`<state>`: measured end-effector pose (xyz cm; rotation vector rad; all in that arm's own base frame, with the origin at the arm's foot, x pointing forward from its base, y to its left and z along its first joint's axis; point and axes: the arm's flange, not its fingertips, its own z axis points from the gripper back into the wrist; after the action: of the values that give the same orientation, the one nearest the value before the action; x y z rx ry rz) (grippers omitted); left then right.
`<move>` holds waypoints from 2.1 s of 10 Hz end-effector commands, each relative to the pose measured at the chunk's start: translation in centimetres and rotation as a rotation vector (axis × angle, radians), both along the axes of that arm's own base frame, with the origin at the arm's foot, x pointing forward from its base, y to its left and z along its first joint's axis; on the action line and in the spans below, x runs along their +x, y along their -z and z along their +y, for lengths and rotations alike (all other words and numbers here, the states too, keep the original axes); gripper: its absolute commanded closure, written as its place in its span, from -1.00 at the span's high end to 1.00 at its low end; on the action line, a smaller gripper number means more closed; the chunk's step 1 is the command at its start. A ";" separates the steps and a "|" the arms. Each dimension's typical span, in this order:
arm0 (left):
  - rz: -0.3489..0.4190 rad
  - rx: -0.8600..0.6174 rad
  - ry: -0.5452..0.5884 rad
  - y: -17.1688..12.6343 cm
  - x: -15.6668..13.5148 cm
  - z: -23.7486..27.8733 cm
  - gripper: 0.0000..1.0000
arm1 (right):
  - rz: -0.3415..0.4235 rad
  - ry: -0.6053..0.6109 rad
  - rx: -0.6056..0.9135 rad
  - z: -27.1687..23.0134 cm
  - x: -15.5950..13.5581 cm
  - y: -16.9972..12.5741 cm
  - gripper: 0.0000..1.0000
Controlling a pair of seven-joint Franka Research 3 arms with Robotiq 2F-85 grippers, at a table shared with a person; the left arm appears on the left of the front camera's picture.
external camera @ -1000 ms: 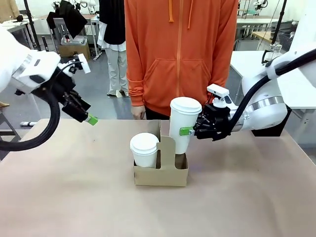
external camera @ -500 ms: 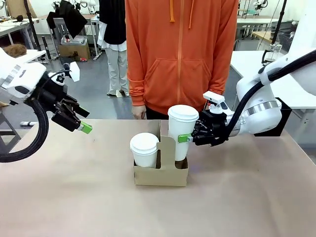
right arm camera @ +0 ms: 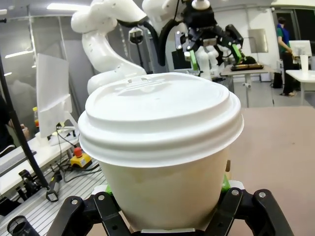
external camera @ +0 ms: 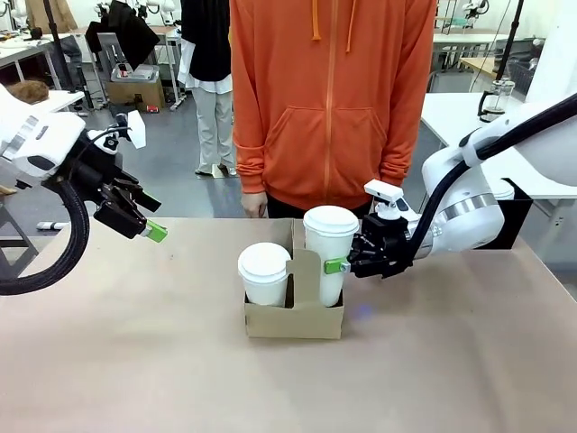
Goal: Pour a drink into a cup and package it in a carrier.
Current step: Insert the held 600 ml Paper Cup into the Cup Carrier.
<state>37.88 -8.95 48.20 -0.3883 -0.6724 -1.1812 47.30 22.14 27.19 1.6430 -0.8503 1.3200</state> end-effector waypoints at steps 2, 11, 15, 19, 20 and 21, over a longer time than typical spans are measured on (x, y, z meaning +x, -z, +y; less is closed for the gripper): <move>-0.011 -0.009 0.000 0.1 0.1 -0.1 1.00 | 0.001 -0.058 -0.027 0.4 0.4 1.0 0.60; -0.011 -0.009 0.000 0.1 0.1 -0.1 1.00 | -0.101 -0.142 -0.040 0.3 0.3 3.1 1.00; -0.011 -0.009 0.000 0.1 0.1 -0.1 1.00 | -0.196 -0.076 -0.044 -4.0 1.2 0.8 1.00; -0.011 -0.009 0.000 0.1 0.1 -0.1 1.00 | -0.281 0.057 -0.189 -9.2 2.2 -2.9 1.00; -0.011 -0.009 0.000 0.1 0.1 -0.1 1.00 | -0.267 0.190 -0.271 -12.0 1.6 -5.3 1.00; -0.011 -0.009 0.000 0.1 0.1 -0.1 1.00 | -0.220 0.323 -0.349 -14.9 0.4 -7.6 1.00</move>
<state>37.88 -8.94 48.25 -0.3847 -0.6727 -1.1812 50.44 8.56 32.19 1.1792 -0.9275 1.4870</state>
